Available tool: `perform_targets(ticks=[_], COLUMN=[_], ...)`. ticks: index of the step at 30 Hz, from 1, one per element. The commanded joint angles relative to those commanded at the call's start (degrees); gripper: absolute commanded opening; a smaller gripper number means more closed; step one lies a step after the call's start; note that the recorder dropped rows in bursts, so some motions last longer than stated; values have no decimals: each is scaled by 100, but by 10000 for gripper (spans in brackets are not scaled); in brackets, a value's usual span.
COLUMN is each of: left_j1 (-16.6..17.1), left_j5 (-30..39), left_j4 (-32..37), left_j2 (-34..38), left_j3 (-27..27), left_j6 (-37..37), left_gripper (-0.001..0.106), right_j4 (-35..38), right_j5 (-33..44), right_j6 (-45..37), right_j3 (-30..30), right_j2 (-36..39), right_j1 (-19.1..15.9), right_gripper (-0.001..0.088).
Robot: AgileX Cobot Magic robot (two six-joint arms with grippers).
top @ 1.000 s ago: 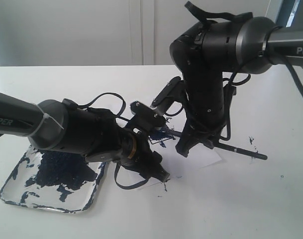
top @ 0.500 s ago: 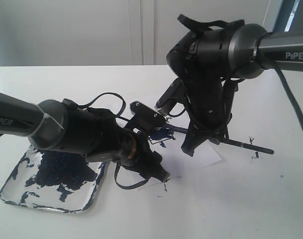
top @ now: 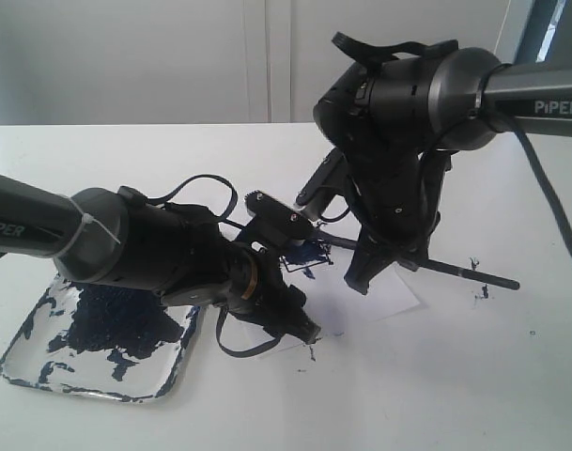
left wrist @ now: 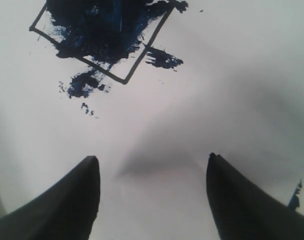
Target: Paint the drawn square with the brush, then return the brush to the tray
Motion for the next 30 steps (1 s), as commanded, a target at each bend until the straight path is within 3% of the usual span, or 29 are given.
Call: perform_targets(ticks=[17,25,30], left_j1=[0,280,342], left_j5=[-181,299,50], left_j4=[41,172,211], left_j2=[-293,-669,-927], left_j3=[-3,-3,-3], left_j6=[-15,-15,-15], left_gripper=[656,656,656], right_j4=[704,945,972], right_j5=[0,0,0], right_j6=[-214,-389,-389], right_j3=[0,5,5], right_j2=[-623,-601,-601], right_j1=[0,0,0], right_gripper=[0,0,0])
